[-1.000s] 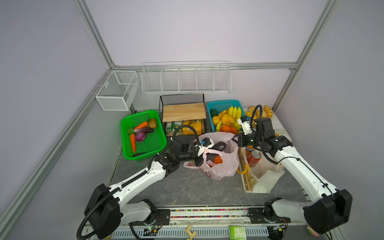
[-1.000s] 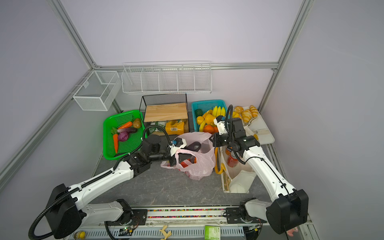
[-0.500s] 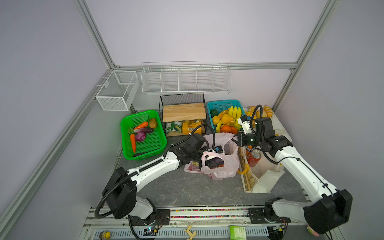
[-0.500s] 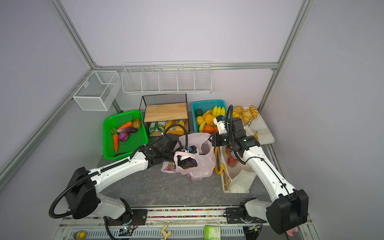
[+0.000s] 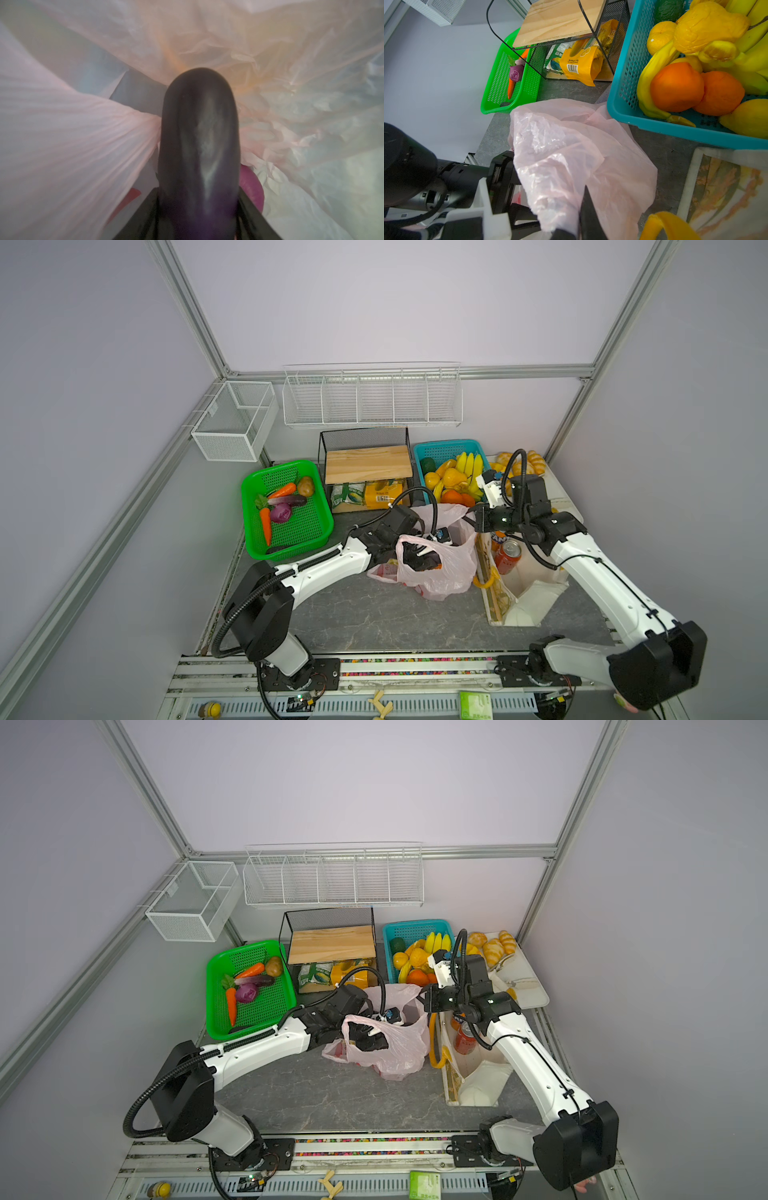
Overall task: Place the mixed food into the grocery bags and tie them
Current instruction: 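Lower the eggplant into the pink bag opening and release it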
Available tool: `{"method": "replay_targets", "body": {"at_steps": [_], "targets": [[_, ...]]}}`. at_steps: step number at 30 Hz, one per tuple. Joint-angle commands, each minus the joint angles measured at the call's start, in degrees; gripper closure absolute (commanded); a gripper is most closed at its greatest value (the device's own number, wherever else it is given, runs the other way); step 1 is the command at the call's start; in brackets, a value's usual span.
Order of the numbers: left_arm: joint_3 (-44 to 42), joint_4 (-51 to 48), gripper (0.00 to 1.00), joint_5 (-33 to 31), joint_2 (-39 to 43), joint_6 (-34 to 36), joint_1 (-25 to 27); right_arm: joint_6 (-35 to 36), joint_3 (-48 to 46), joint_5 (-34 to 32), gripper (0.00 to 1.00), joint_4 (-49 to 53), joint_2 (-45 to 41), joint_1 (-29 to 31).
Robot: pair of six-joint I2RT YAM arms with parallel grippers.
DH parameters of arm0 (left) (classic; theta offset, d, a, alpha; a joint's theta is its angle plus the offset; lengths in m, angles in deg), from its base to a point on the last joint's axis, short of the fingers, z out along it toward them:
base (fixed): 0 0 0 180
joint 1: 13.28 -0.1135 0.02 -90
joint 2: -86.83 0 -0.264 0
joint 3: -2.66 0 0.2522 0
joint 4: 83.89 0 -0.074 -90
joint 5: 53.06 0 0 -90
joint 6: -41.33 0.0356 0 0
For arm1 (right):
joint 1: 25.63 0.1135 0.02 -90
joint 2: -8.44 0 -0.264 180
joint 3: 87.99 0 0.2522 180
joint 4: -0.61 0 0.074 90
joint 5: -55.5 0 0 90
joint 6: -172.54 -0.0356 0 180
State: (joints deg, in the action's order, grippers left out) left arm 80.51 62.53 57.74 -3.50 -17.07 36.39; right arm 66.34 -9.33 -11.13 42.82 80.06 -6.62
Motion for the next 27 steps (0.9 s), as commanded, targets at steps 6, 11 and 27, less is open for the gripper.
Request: {"method": "replay_targets", "body": {"at_steps": [6,11,27], "targets": [[-3.44,4.78,0.28,3.62,4.72,-0.46,0.30,1.76,-0.92,-1.82,0.92,0.04,-0.16,0.20],[-5.34,6.07,0.29,0.93,9.98,-0.97,0.28,2.35,-0.91,-2.54,0.92,0.56,-0.17,0.15],[-22.52,25.59,0.25,-34.33,22.71,-6.01,0.27,2.27,-0.07,-0.66,0.92,-0.59,1.13,0.24]]}}
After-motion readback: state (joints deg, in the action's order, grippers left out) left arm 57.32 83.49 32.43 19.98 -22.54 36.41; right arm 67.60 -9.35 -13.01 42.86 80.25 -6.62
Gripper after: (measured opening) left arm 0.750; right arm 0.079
